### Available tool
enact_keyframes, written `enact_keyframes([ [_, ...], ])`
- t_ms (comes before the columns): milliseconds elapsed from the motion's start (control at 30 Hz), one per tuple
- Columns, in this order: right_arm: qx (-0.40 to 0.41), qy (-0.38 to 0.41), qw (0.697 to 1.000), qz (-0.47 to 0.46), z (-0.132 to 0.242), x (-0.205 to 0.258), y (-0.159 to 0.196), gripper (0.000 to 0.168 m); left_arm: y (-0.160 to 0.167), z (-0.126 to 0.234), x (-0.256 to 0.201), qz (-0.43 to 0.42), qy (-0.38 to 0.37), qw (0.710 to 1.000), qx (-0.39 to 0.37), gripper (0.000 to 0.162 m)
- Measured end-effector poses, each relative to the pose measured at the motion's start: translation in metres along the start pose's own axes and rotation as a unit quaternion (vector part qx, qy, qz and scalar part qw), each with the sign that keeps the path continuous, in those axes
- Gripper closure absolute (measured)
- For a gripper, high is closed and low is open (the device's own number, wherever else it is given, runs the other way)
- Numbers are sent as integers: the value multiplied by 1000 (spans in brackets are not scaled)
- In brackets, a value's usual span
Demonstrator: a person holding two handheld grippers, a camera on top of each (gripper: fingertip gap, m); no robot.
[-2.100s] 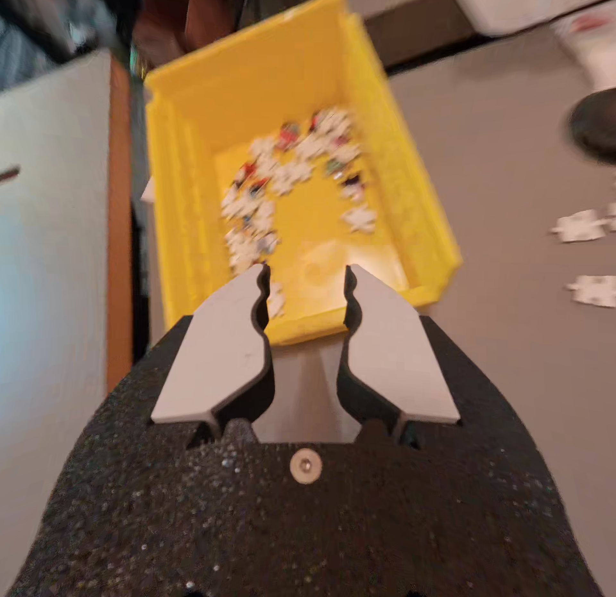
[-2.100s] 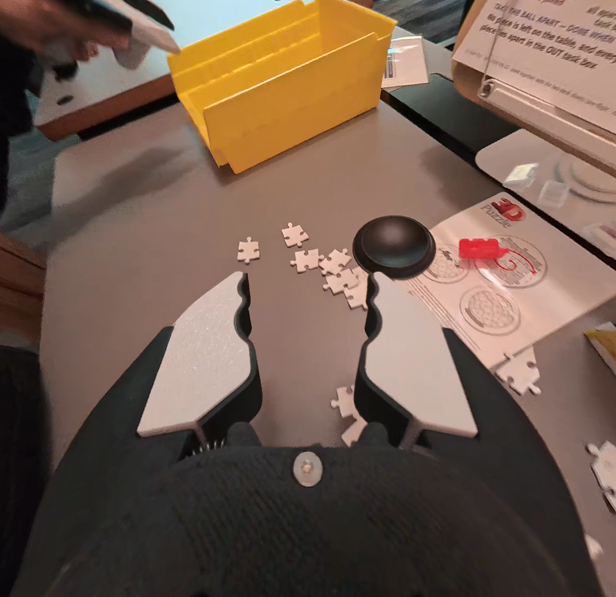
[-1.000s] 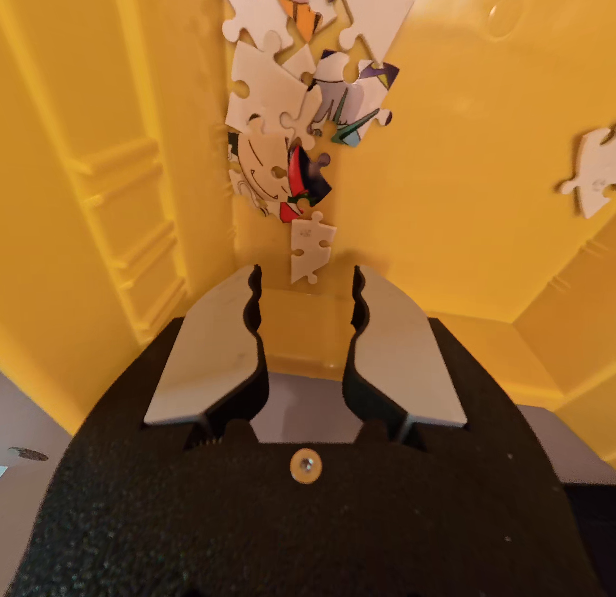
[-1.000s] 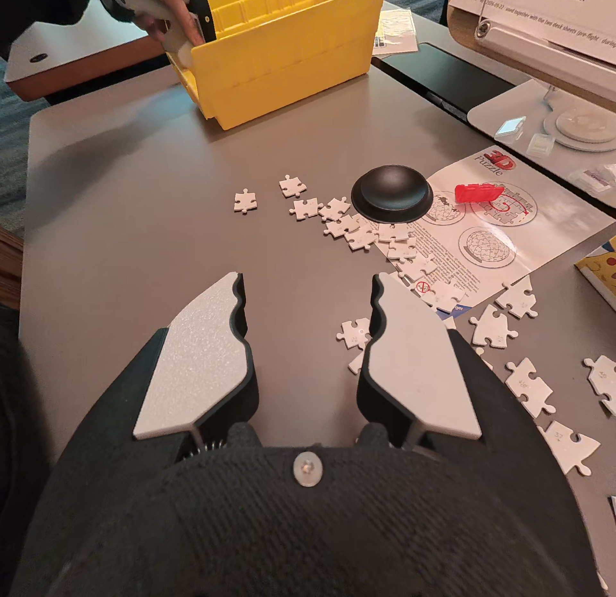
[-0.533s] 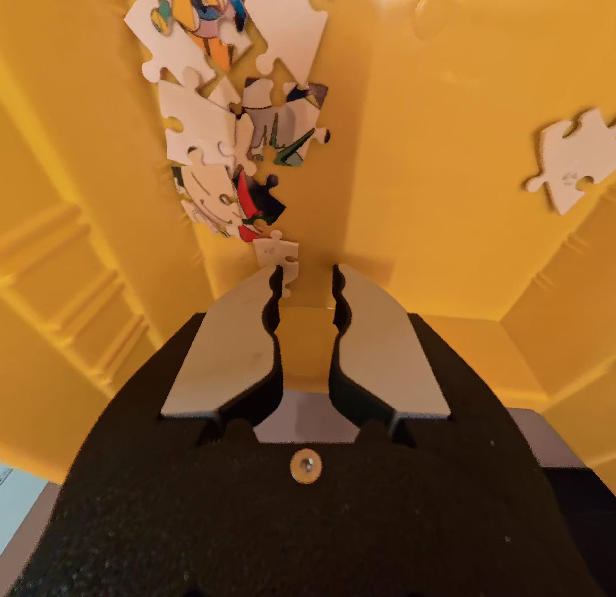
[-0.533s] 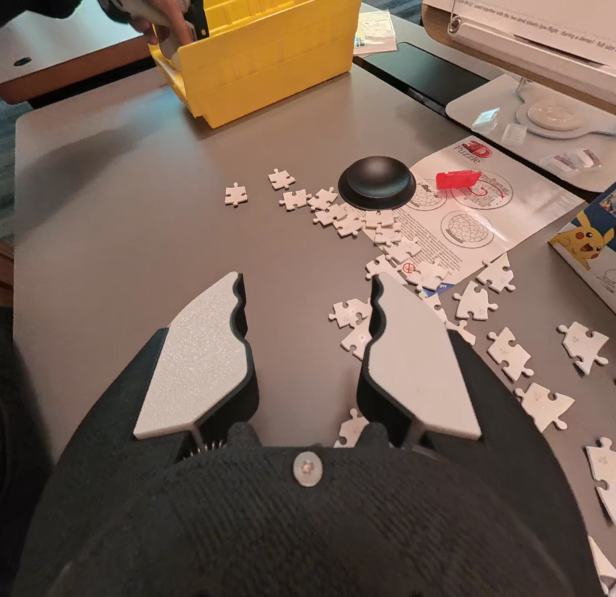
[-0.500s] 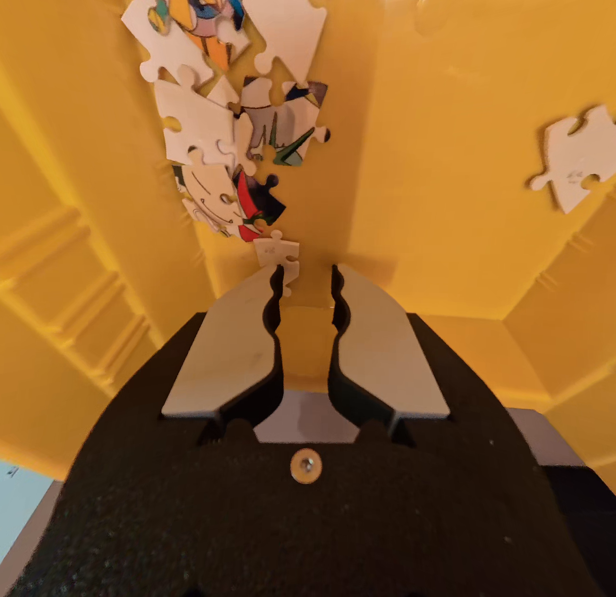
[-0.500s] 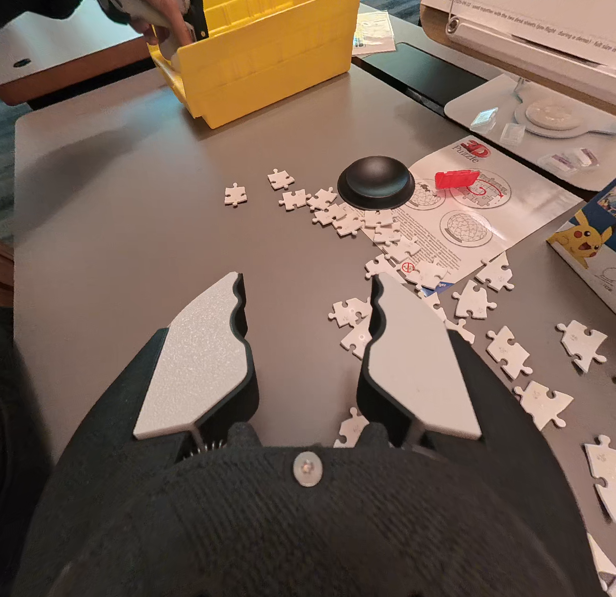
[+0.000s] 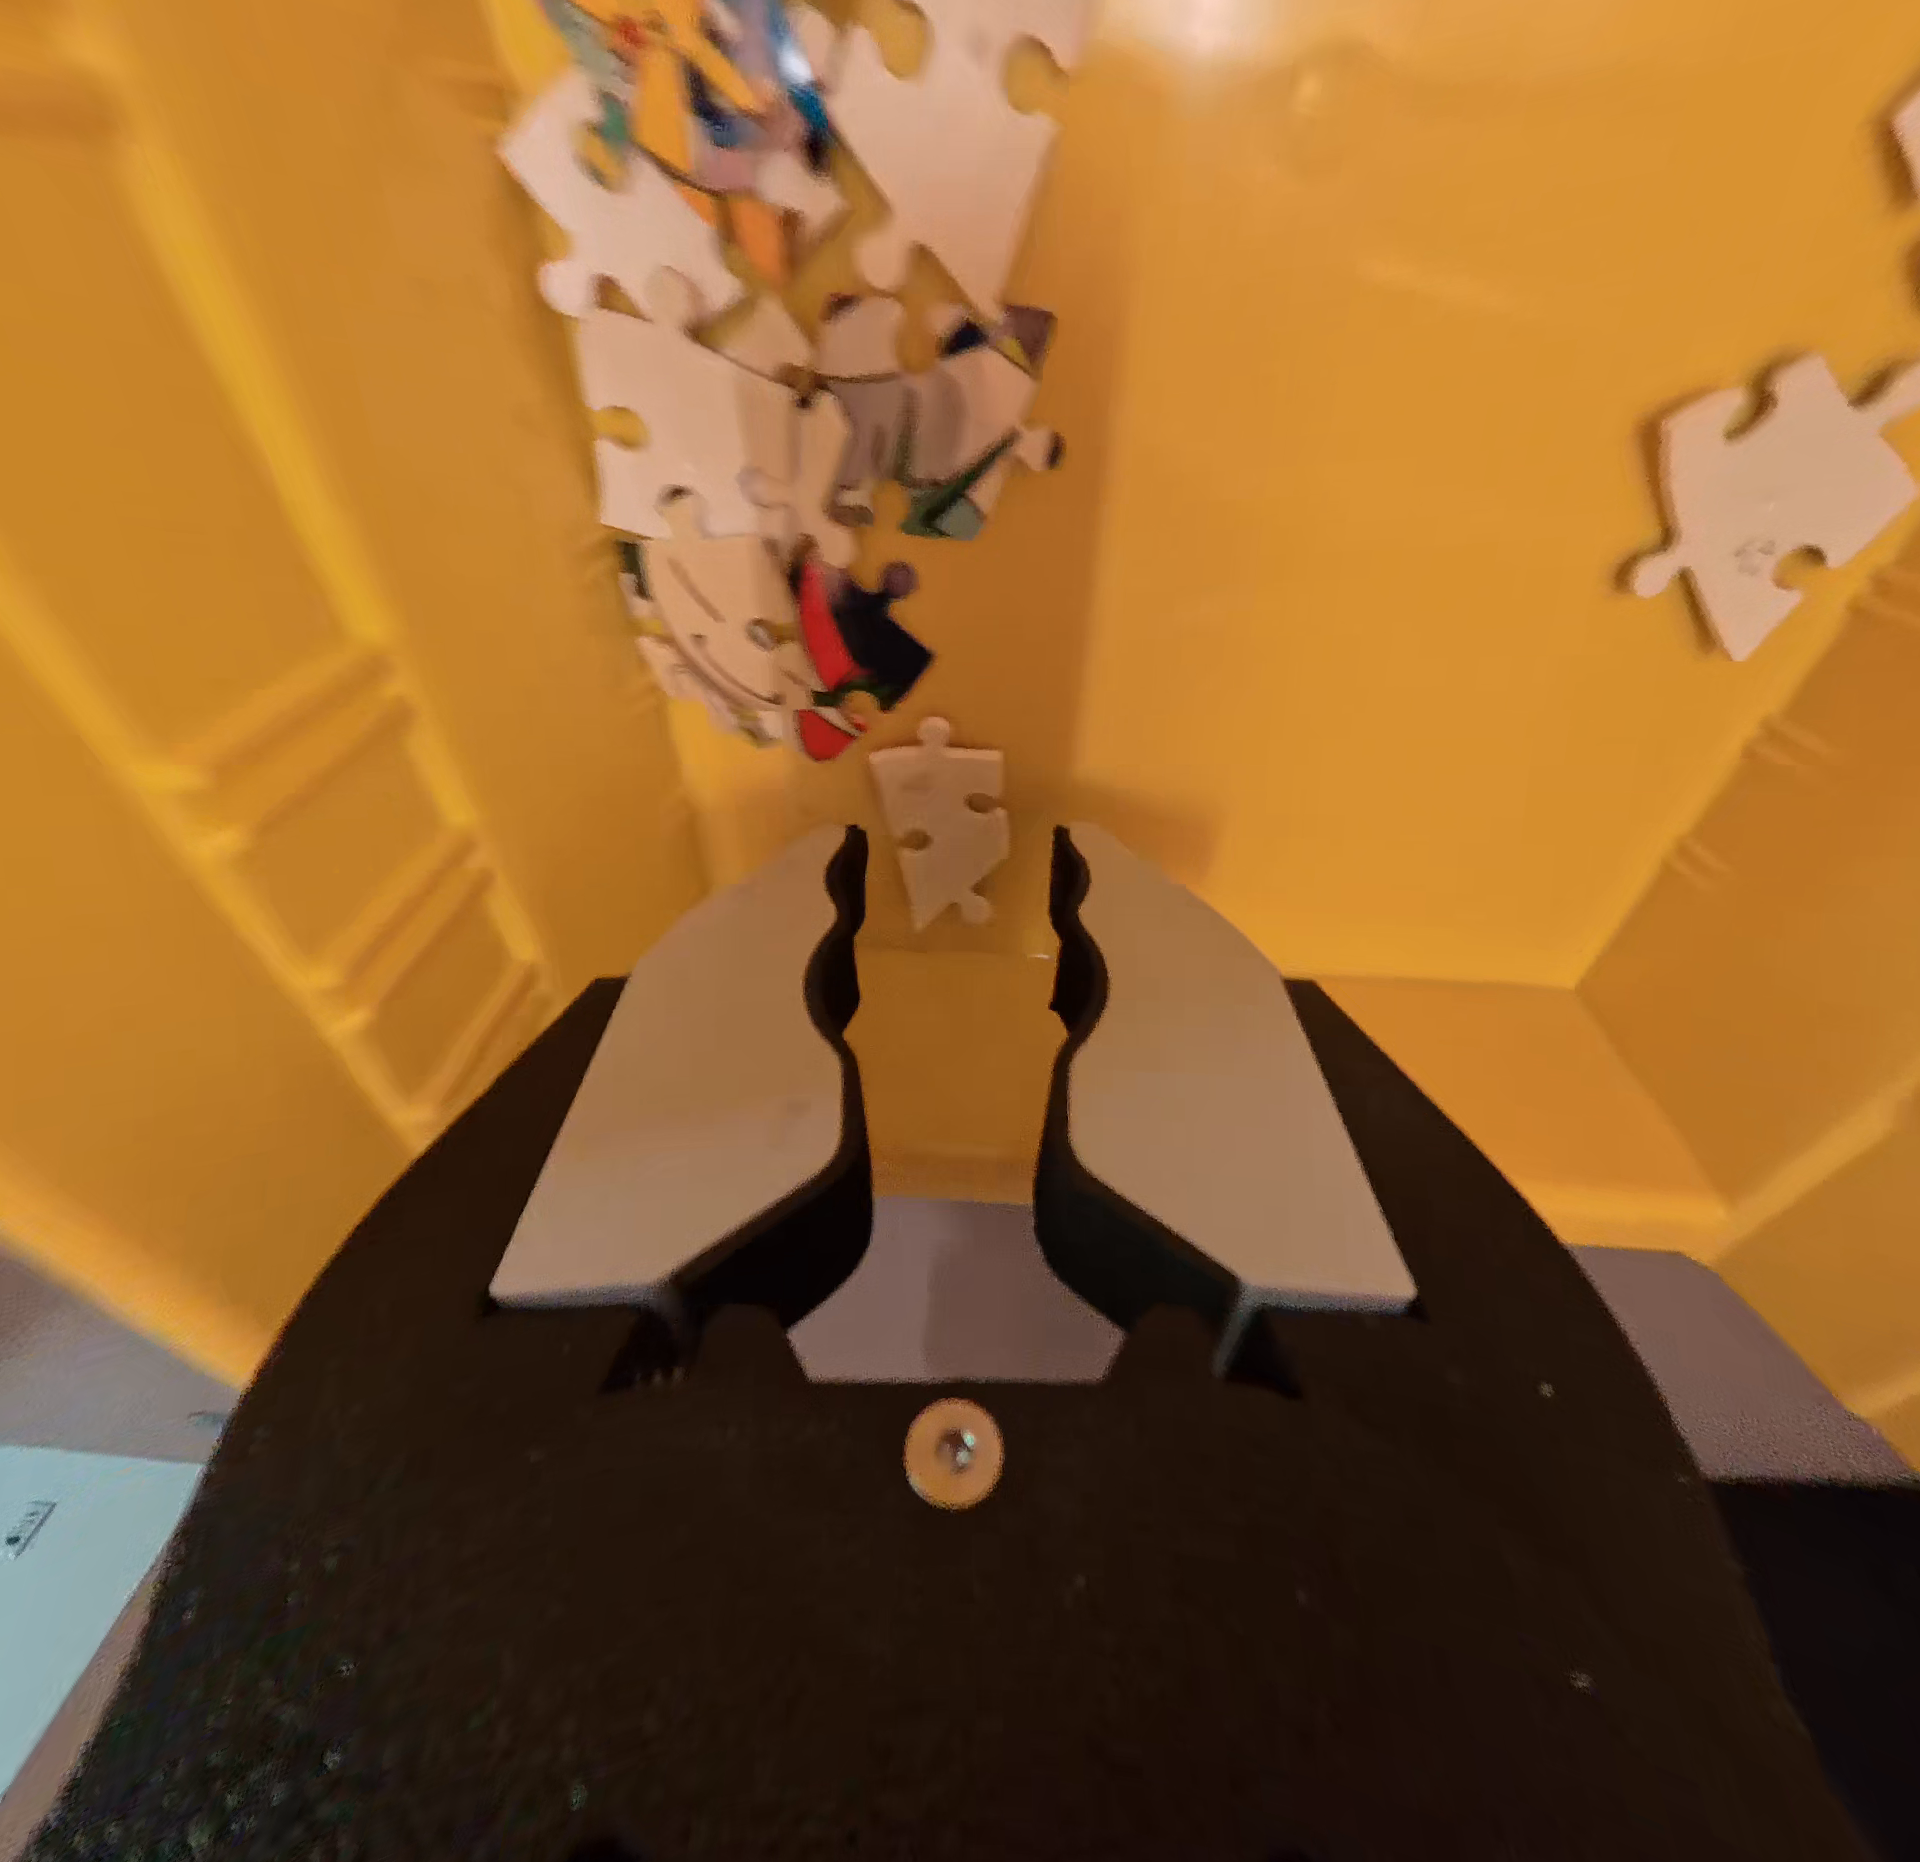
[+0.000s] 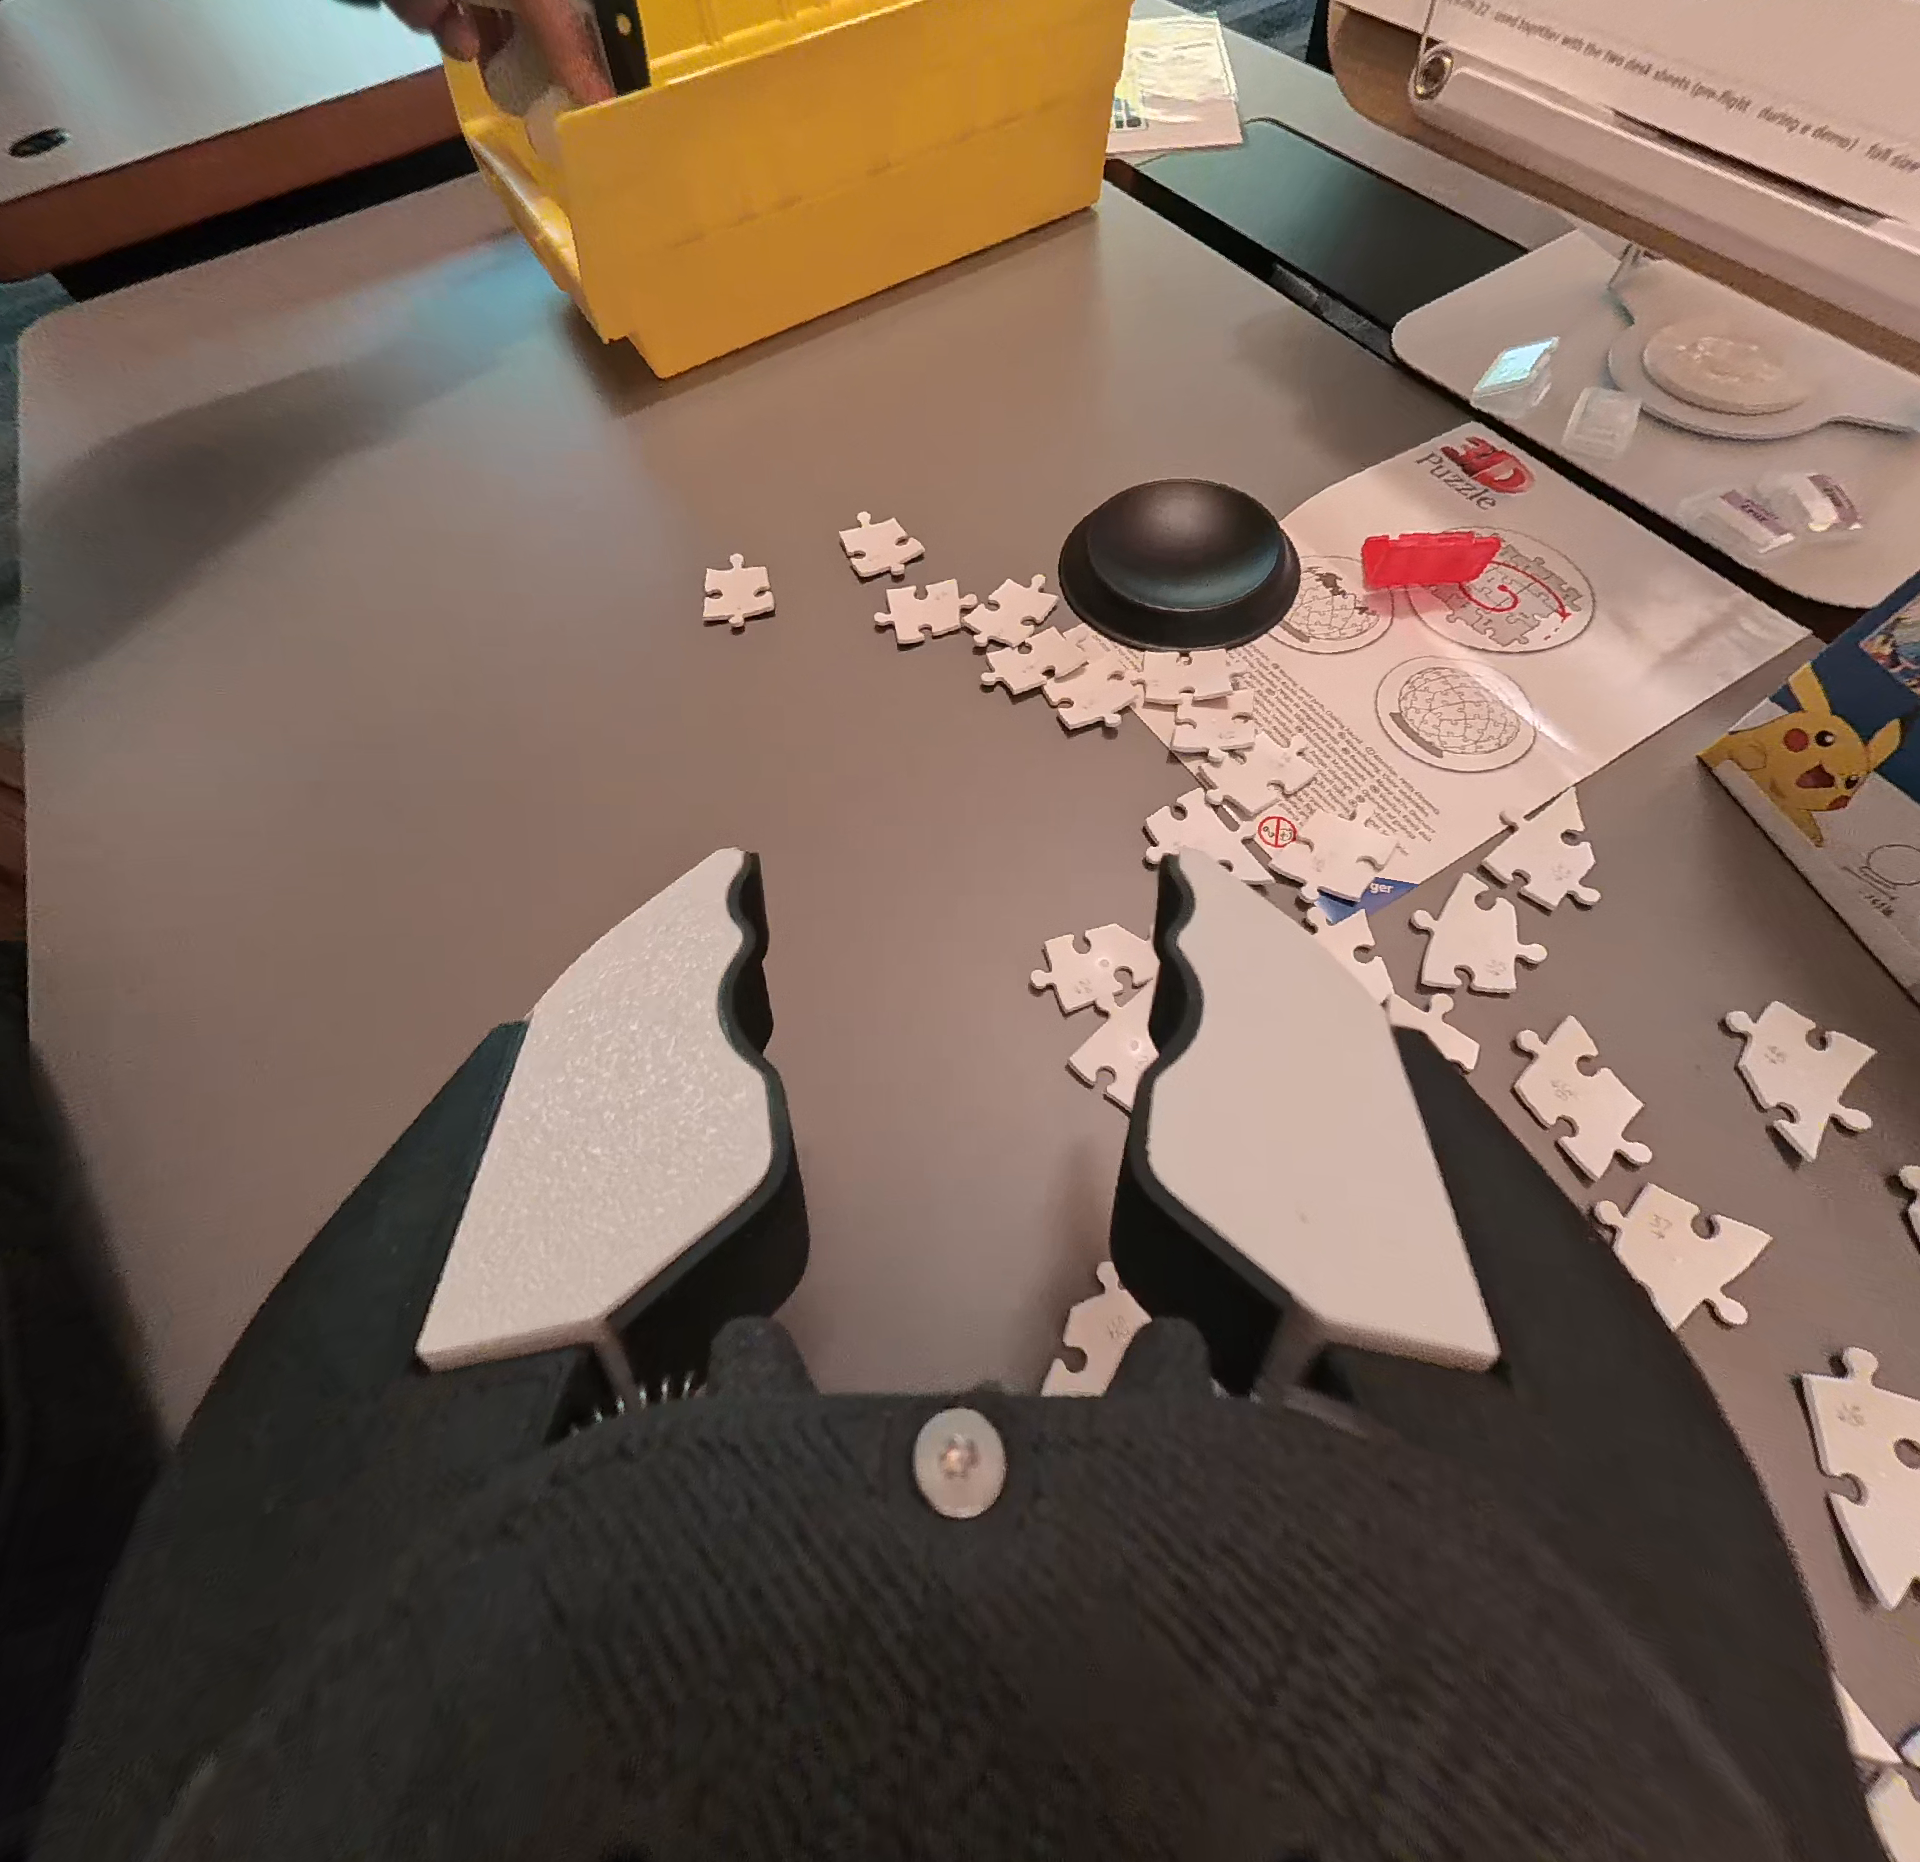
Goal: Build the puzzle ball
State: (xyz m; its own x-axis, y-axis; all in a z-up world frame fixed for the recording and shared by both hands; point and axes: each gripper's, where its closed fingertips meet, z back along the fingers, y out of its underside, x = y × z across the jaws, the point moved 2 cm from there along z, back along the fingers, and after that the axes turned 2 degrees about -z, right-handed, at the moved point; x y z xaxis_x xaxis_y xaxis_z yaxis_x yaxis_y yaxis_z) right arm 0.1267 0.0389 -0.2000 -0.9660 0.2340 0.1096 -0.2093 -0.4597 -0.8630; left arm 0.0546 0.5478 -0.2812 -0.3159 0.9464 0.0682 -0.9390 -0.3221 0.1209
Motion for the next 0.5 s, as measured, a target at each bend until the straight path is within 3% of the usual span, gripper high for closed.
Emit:
enact_keyframes([
  [233, 2, -2, 1000, 0, 1, 2, 0, 97, 7, -10, 3, 14, -2, 999, 36, 120],
  [333, 7, -2, 1000, 2, 1, 2, 2, 97, 3, -10, -1, 17, 15, 999, 27, 125],
  [400, 7, -3, 1000, -1, 1, 2, 2, 97, 2, -11, -7, 17, 37, 999, 29, 138],
  [500, 1, -7, 1000, -5, -1, 3, 1, 98, 3, -11, -9, 11, 38, 999, 30, 141],
])
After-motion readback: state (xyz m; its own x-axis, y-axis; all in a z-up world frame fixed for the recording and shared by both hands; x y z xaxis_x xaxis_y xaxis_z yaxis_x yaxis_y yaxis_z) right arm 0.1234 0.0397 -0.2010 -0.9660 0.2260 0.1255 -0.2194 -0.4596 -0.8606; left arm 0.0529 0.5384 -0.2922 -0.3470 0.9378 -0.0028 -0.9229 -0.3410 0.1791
